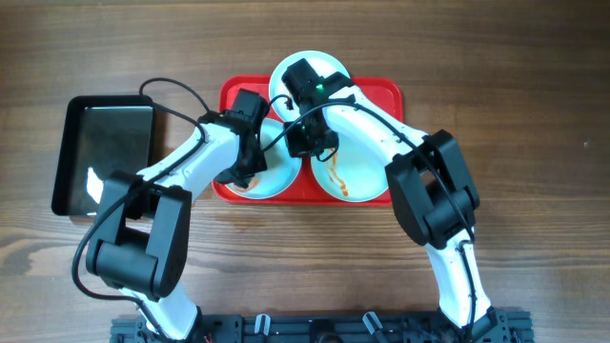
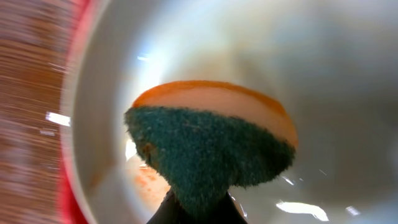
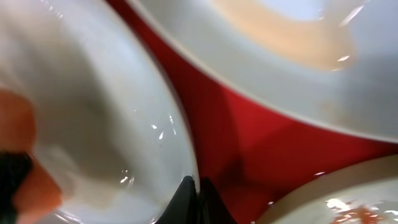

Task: Clean dirty plates on tray and stack at the side
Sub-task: 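Continue scrubbing the left plate's sauce with the left gripper's sponge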

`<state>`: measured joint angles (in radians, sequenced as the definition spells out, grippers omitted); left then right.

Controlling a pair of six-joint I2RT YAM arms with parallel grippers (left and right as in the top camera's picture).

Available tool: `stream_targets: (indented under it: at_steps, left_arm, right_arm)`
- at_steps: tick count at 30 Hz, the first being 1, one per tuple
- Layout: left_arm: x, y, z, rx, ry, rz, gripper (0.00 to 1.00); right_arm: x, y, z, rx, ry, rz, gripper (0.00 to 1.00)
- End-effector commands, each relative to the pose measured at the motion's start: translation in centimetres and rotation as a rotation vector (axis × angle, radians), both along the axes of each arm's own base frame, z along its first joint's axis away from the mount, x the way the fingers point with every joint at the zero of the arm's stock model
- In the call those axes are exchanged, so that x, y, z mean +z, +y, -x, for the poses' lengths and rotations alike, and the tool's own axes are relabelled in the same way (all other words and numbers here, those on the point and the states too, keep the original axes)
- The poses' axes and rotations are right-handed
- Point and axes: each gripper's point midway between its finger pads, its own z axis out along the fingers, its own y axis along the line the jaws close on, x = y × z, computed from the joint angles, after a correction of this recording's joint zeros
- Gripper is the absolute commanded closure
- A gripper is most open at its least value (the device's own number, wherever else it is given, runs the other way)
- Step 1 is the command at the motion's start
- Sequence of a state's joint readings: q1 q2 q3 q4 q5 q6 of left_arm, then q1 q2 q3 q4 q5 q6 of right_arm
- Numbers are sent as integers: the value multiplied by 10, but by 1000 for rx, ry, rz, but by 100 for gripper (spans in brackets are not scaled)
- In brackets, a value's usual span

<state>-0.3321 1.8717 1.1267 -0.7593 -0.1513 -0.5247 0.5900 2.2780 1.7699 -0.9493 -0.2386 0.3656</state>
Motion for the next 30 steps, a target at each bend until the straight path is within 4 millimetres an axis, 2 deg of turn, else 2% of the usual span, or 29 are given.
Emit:
stream_targets:
  at_steps: [1, 5, 10, 13, 16, 20, 30]
  left_arm:
    - [-26, 65, 18, -11, 61, -345, 96]
    - [-18, 75, 2, -1, -22, -424, 96]
    - [-10, 62, -17, -3, -82, -395, 96]
    - [-3, 38, -31, -21, -131, -316, 96]
    - [-1, -5, -45, -50, -186, -121, 96]
    - [-4, -51, -48, -90, -181, 125, 96]
    - [12, -102, -39, -151, -139, 421, 96]
  right_arm:
    - [-12, -8, 0, 10, 9, 41, 96]
    - [-12, -9, 0, 17, 9, 42, 96]
    - [-12, -8, 0, 16, 8, 41, 96]
    - [-12, -8, 0, 15, 8, 41, 96]
    - [-12, -8, 0, 14, 9, 42, 96]
    - [-12, -8, 0, 14, 9, 42, 96]
    - [-12, -8, 0, 0, 12, 40, 96]
